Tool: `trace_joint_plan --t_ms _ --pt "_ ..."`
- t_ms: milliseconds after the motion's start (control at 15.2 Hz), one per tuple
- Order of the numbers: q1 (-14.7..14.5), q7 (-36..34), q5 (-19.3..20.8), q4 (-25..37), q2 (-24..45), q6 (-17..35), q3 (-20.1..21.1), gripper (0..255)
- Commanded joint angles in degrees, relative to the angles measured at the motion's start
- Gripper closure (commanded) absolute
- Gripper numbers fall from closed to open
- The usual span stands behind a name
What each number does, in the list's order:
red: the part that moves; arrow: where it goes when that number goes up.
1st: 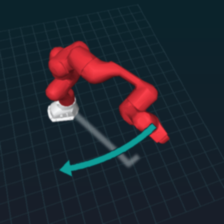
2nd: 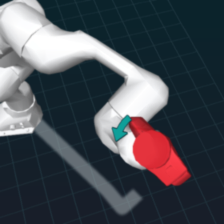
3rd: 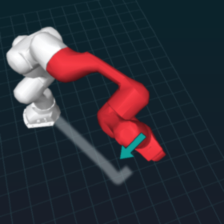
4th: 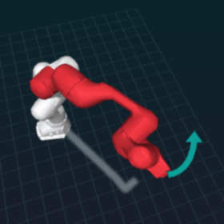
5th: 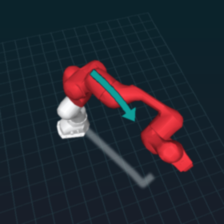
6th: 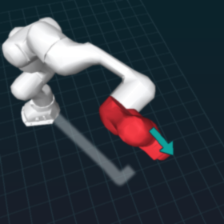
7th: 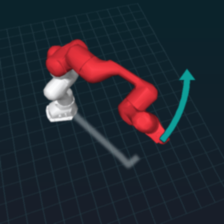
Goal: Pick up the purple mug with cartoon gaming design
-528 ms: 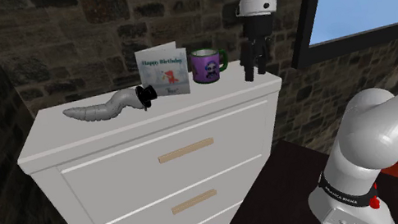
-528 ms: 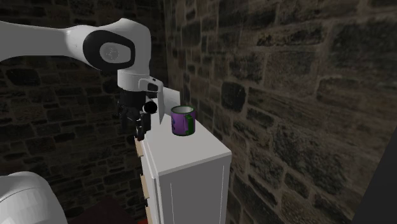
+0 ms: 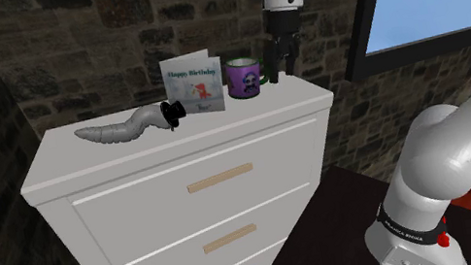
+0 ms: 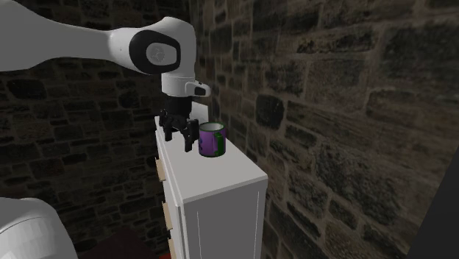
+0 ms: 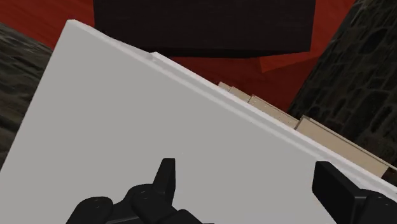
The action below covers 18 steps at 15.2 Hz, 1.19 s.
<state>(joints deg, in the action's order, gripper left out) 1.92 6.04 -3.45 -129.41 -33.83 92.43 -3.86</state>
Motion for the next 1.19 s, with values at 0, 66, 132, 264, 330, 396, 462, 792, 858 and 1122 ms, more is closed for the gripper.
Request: trace_joint_plan --t_ms 0,66,132,264,330,396,462,792,858,1122 --pt "0.27 0.59 0.85 3.45 3.80 1.37 -0.42 0" --pt "0.38 0.81 1.19 5.22 5.61 1.90 -0.59 0" --pt "0.48 1.02 1.53 7.04 7.41 2.38 -0.75 0" --pt "0.68 1.43 2.14 10.85 11.00 3.15 -1.07 0" --pt "0.77 1.62 2.43 12.84 12.79 3.45 -1.24 0" --pt "0.86 1.81 2.70 14.90 14.58 3.70 -1.40 0" --pt "0.95 2.00 2.95 17.01 16.37 3.89 -1.56 0" --pt "1.26 2.52 3.57 21.23 20.99 5.66 -1.95 0" --pt "1.32 2.53 3.57 20.35 20.89 6.44 -1.90 0" --pt "1.99 2.67 3.46 16.96 20.62 9.54 -1.35 0"
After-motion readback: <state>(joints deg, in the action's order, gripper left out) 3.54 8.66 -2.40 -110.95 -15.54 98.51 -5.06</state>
